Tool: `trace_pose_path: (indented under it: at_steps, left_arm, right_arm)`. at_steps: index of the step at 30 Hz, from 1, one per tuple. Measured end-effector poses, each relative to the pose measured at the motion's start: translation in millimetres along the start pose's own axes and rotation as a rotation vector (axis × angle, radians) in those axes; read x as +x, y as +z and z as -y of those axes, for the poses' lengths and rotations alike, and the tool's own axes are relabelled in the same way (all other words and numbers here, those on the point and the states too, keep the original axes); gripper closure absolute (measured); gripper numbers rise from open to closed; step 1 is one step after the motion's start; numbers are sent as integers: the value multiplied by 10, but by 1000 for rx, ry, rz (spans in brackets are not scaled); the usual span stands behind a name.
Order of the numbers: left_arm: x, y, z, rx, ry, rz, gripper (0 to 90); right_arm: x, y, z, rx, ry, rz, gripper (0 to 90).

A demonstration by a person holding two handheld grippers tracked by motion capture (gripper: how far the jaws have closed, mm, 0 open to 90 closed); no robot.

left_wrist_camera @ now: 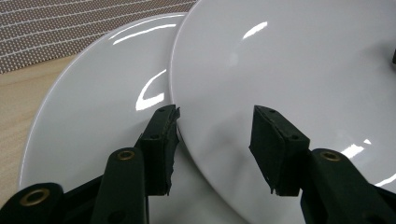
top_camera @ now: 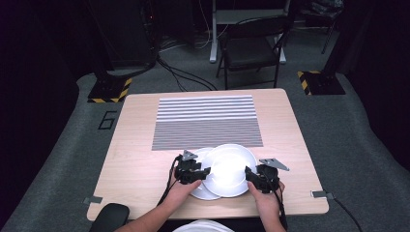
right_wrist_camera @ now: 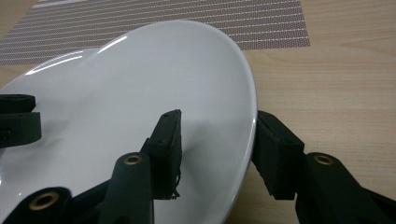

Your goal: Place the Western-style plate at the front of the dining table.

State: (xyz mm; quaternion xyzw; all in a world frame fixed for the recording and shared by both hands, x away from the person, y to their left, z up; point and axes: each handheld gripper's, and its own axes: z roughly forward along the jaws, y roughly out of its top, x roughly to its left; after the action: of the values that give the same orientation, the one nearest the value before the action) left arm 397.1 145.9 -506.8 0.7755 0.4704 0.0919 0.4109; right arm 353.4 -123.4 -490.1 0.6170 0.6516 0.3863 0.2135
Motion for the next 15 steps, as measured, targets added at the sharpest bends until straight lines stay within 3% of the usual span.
trace_pose_path:
  at_steps: [6,15]
  left_arm:
    - [4,11,-7,2,17,-3,516]
    - [-3,25,-13,1,10,-2,528]
  right_arm:
    - [-40,-46,-13,4,-21,7,585]
    - [-135,-140,-82,37,-38,3,645]
